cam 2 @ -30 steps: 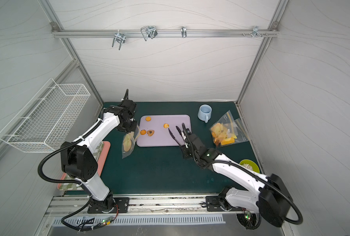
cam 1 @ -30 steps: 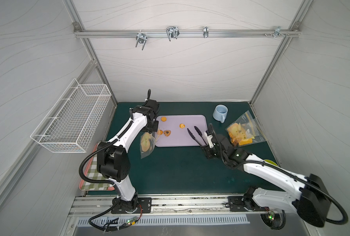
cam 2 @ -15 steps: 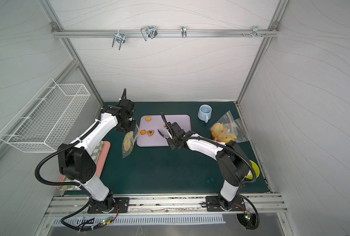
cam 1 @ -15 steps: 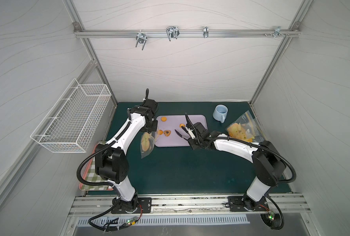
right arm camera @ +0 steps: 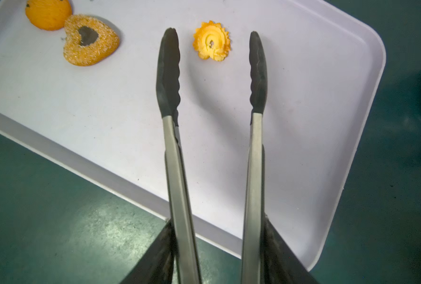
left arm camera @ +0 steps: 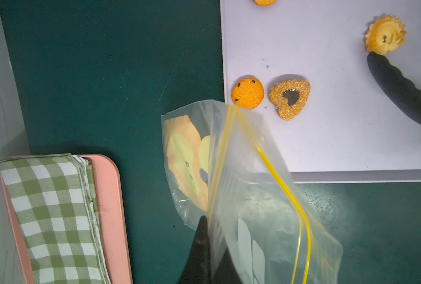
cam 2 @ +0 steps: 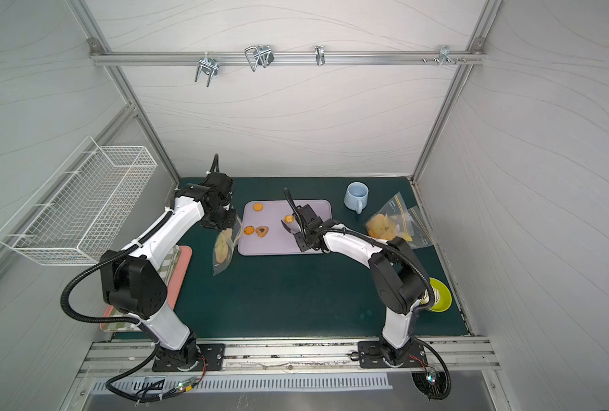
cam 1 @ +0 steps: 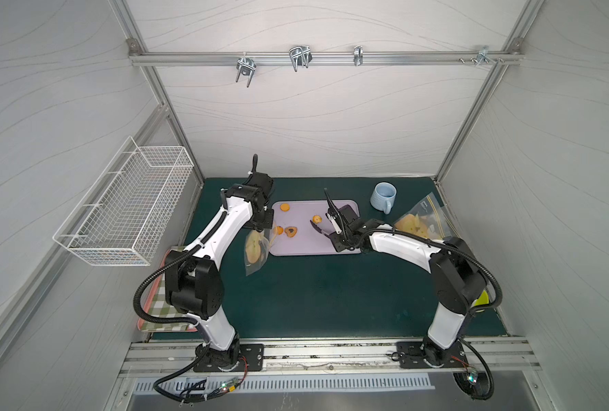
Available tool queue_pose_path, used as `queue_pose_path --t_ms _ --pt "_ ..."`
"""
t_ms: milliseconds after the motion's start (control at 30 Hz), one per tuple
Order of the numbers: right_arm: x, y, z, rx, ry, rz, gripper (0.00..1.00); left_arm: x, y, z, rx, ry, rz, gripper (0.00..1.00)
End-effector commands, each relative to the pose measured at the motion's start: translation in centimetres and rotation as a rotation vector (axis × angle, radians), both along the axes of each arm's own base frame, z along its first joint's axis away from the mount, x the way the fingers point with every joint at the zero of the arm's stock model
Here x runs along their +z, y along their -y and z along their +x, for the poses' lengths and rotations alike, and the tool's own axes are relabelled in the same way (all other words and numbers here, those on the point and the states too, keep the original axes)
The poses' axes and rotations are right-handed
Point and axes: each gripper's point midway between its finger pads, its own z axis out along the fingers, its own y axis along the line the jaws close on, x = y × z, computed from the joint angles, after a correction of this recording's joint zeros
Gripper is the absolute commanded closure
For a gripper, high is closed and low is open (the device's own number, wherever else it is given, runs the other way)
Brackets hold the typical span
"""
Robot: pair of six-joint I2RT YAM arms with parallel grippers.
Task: Put the cookies into a resealable bag to prevent moisture
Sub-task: Pick up the cookie from the tray.
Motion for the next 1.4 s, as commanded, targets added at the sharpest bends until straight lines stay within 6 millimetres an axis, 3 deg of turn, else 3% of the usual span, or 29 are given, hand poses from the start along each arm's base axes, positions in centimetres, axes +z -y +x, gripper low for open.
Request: queue_pose_path --t_ms 0,533,633,833,967,1100,1267,1367 --pt "0.1 -0.7 0.4 0.025 -0.013 0.005 0.47 0.6 -0.1 0.2 0.003 0.023 -0.013 1.00" --pt "-1.8 -1.1 1.8 0.032 -0.051 -0.024 0.54 0.3 -0.1 0.3 0.002 0.013 -0.018 1.00" --pt "-1.7 -1.2 1.9 0.034 -0.051 -0.020 0.63 0.3 -0.1 0.3 0.003 0.013 -0.019 1.00" --pt "-1.0 -1.3 2.0 0.028 -0.040 0.005 0.69 0.1 -0.1 0.3 0.003 0.008 -0.020 1.00" --pt "0.9 -0.7 2.0 0.001 0.012 0.034 0.69 0.0 -0.1 0.2 0.002 0.003 -0.023 1.00" --pt "4.1 -0.1 1.3 0.002 0.076 0.092 0.69 -0.2 0.1 0.2 -0.002 -0.003 -0.030 1.00" --pt "7.9 -0.3 -0.8 0.055 0.123 0.180 0.69 -0.4 0.4 0.3 -0.008 -0.009 -0.047 1.00" --pt "10.3 -1.4 -2.9 0.138 0.142 0.258 0.69 -0.8 0.7 0.4 -0.011 -0.020 -0.061 1.00"
